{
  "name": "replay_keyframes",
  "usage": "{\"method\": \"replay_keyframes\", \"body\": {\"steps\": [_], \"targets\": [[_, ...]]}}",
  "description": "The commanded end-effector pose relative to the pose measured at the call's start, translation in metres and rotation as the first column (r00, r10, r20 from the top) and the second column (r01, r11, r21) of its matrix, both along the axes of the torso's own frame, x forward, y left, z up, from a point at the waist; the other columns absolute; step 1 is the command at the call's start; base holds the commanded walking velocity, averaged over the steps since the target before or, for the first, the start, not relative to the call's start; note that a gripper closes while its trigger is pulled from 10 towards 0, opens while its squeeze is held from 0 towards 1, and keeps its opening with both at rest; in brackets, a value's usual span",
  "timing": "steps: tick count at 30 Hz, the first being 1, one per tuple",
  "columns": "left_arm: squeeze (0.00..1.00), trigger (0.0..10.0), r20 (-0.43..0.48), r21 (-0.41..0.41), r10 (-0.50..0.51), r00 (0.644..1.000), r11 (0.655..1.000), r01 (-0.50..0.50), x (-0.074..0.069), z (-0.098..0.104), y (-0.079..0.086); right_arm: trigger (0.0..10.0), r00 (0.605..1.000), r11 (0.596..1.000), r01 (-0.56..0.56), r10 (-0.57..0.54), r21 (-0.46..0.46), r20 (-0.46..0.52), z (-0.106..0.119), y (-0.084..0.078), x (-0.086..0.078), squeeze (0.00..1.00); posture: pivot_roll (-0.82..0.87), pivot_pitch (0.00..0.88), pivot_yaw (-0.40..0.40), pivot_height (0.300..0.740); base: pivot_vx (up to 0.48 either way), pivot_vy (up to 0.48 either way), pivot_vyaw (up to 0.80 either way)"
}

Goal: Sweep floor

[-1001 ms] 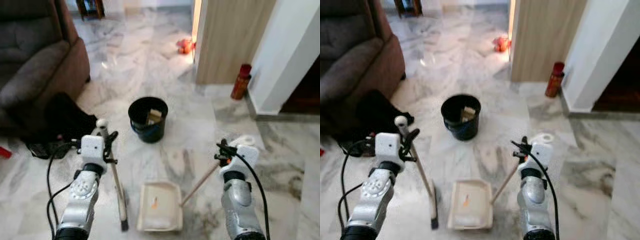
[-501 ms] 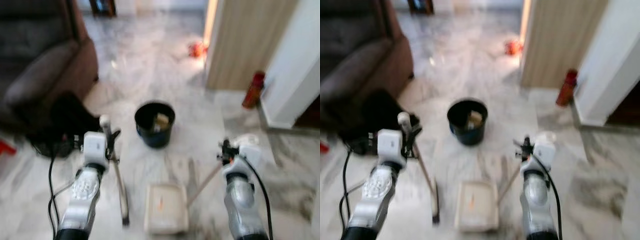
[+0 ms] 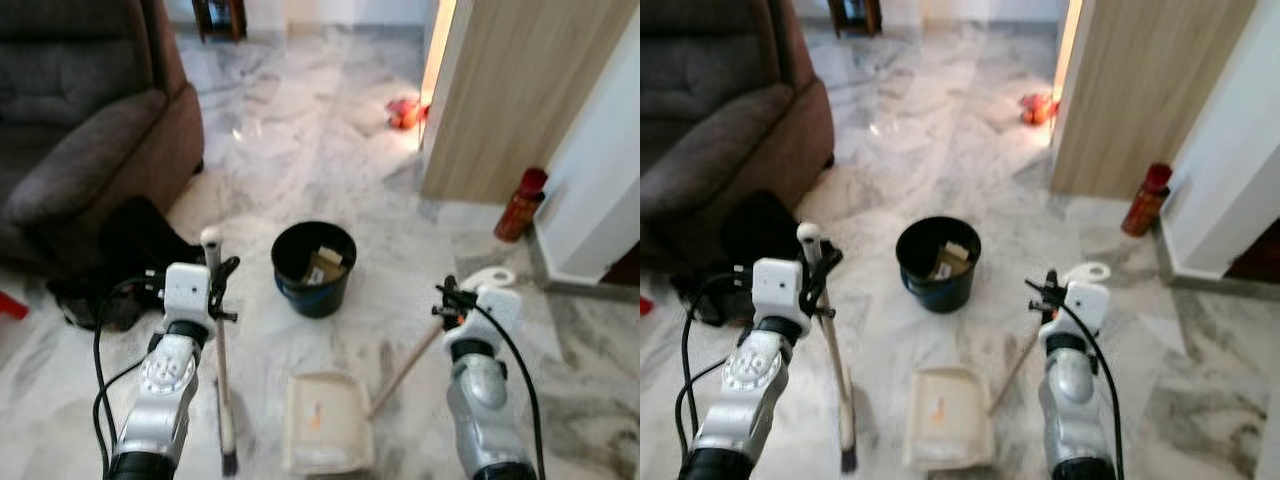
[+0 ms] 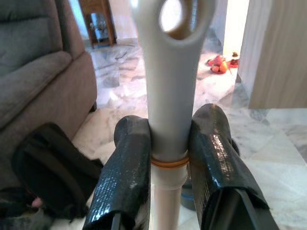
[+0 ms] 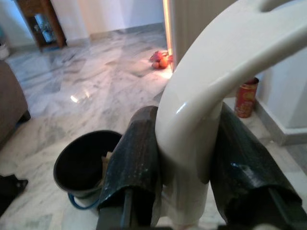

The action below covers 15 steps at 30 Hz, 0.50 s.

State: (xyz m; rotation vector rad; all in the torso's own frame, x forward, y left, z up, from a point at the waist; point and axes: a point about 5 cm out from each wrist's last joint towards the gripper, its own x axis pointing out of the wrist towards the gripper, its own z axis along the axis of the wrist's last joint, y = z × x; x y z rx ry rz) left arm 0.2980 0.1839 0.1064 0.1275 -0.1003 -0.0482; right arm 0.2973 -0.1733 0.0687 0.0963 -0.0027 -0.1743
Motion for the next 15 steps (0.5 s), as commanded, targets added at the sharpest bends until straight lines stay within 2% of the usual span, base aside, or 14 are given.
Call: {"method": "replay_keyframes", "body": {"steps": [1,12,15], "targets": [[0.0,10.0,0.029,0.015,-0.004,1.0,1.0,0.004,0.0023,0.007,0.0002,10.0,0.999,0.999,-0.009,0.008,0.03,0.04,0.0072,0.0052,0.0024,0.0,0.06,0.083,0.039,0.74,0.307,0.0,0.0],[0.0,10.0,0.03,0.017,-0.009,1.0,1.0,0.008,0.0021,0.0064,-0.0009,10.0,0.999,0.999,-0.012,0.011,0.033,0.048,0.0091,0.0061,0.0041,0.0,0.06,0.07,0.039,0.74,0.309,0.0,0.0],[0.0,10.0,0.038,0.008,-0.021,0.999,1.0,0.021,0.0023,0.0071,-0.0023,10.0,0.999,0.999,-0.014,0.013,0.032,0.048,0.0088,0.006,0.0041,0.0,0.06,0.064,0.034,0.74,0.0,0.0,0.0]]}}
